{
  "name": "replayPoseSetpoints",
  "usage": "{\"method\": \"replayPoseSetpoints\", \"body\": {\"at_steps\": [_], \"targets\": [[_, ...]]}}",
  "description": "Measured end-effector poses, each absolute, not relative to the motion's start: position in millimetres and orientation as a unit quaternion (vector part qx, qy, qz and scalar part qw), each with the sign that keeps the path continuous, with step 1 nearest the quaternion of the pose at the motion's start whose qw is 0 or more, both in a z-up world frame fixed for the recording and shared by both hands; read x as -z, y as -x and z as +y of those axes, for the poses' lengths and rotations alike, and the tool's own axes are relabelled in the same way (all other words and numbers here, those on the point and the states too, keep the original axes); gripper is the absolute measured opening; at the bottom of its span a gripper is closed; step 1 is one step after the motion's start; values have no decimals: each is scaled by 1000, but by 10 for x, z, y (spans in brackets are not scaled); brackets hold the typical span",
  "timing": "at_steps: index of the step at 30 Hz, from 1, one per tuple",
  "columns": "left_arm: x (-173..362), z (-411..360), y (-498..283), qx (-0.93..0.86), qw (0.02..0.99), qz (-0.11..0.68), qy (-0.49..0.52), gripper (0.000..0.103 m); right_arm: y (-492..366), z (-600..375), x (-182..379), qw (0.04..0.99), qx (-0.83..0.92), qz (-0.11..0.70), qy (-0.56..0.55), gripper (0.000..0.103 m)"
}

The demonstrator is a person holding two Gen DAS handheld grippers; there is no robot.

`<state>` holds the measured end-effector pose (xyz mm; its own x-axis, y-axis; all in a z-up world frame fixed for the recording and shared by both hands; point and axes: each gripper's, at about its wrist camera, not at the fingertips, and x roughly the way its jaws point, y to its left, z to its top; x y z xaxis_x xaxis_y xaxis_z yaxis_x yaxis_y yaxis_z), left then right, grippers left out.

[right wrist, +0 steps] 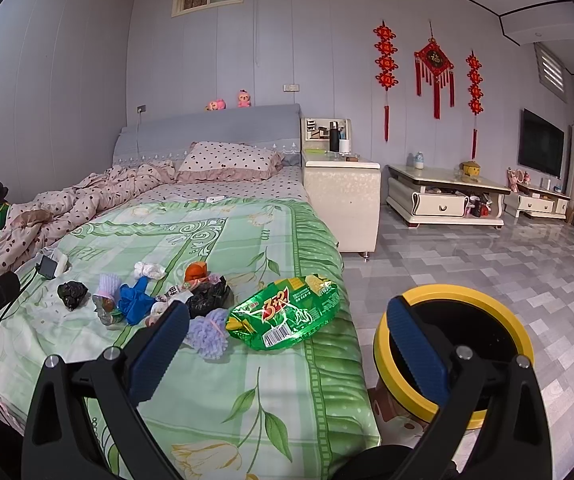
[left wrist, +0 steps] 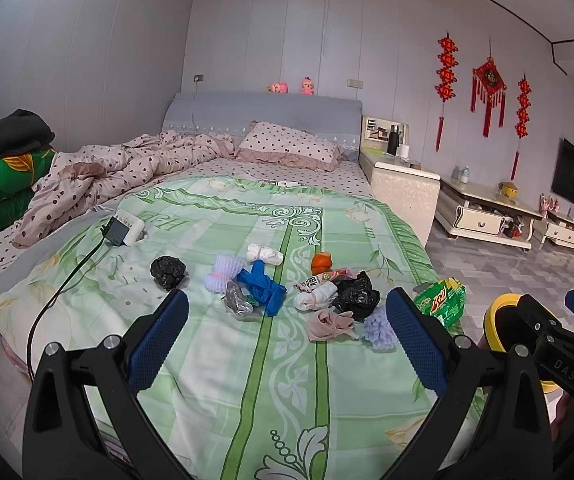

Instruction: Collect trash

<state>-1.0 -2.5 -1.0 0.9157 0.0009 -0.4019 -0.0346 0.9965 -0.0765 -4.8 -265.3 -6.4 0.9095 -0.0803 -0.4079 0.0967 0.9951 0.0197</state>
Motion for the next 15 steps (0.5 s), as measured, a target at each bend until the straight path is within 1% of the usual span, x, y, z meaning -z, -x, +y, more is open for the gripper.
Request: {"method": "replayPoseSetpoints", "body": {"at_steps": [15], "targets": [[13, -20, 5, -9, 977, 207, 43, 95, 43, -2658, 71, 977, 46, 209, -20, 96]]}}
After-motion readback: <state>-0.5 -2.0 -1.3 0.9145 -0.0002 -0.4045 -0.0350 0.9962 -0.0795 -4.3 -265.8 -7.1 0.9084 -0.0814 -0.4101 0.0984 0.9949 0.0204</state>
